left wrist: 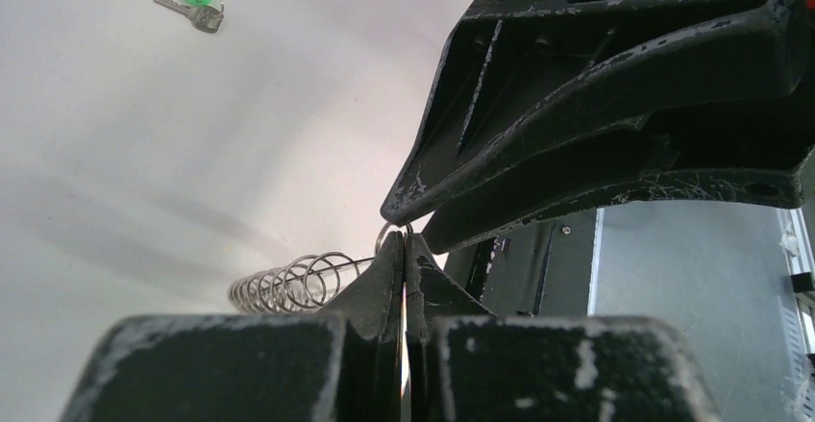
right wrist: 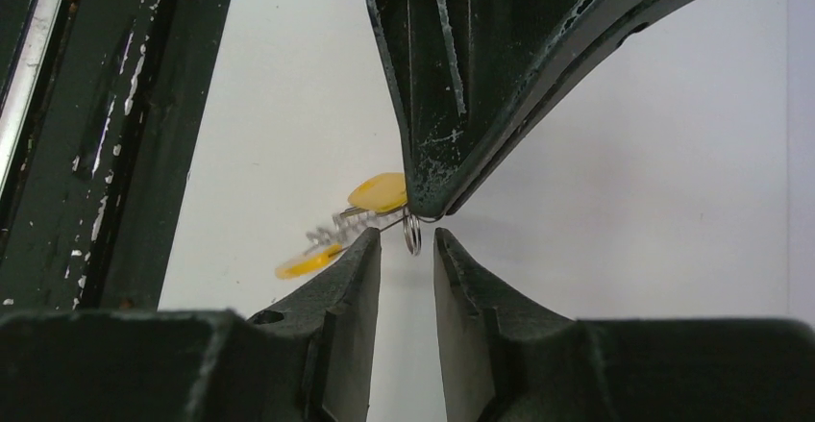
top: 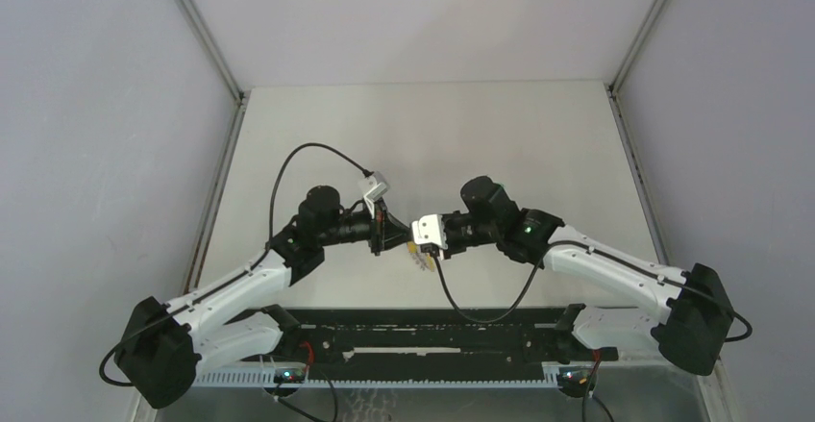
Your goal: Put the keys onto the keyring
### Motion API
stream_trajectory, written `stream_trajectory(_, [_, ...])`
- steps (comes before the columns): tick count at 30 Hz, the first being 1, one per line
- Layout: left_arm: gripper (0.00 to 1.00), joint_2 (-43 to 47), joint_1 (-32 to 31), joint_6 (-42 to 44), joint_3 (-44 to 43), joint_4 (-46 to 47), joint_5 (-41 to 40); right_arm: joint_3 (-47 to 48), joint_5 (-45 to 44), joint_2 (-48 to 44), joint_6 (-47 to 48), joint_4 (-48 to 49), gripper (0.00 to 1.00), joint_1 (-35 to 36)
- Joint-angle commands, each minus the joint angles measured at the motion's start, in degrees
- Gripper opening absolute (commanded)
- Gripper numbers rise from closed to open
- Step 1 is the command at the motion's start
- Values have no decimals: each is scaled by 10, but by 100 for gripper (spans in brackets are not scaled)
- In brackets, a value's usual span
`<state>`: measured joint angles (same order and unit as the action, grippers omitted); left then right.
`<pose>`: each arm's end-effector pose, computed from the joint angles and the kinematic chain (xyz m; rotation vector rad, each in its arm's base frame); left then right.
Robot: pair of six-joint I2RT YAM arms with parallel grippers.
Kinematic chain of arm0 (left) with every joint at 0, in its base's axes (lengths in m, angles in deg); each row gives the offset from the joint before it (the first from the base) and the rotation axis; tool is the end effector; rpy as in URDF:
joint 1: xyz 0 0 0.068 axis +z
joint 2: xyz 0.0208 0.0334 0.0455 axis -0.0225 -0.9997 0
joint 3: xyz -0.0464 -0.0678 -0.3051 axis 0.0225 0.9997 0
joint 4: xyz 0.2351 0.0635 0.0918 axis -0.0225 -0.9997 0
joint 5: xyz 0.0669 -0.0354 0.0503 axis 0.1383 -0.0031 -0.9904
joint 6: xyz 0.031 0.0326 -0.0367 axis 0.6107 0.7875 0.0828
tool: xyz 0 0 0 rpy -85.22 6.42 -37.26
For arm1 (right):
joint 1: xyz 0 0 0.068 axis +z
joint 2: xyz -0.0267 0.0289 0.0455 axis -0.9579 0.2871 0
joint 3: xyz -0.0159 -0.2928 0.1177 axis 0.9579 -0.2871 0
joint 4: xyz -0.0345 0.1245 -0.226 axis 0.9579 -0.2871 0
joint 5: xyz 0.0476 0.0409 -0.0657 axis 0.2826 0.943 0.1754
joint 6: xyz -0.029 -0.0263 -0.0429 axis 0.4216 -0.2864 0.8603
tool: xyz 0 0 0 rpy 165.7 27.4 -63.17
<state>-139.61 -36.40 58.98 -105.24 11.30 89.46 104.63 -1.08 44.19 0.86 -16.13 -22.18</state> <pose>0.1471 -0.1448 0.2907 0.7965 1.8049 -1.2396 0.1343 0.1977 0.3158 -1.7873 1.2284 0.5926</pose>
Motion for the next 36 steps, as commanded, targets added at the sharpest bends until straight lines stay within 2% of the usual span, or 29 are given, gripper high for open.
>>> stream_trajectory(1, [0,12,-1,12,-40,18,12,24,20,11,6,37,27,5])
stream_trajectory(6, [0,15,-2,13,-38,18,9,24,17,14,6,40,26,4])
stream_trajectory(9, [0,17,-2,13,-39,18,7,24,26,17,6,34,17,5])
stream_trajectory(12, [0,20,-2,13,-38,18,6,26,31,21,6,24,0,4])
stream_trajectory(17, [0,30,-2,10,-29,12,-11,22,41,5,-5,36,0,-6])
stream_trajectory(25, [0,64,3,-15,6,17,-59,-43,49,-94,-45,162,0,-21])
stream_trajectory(31, [0,72,5,-46,23,55,-69,-82,84,-133,-82,253,0,-20])
stream_trajectory(36, [0,44,4,-96,34,137,-30,-117,74,-128,-98,343,0,-3])
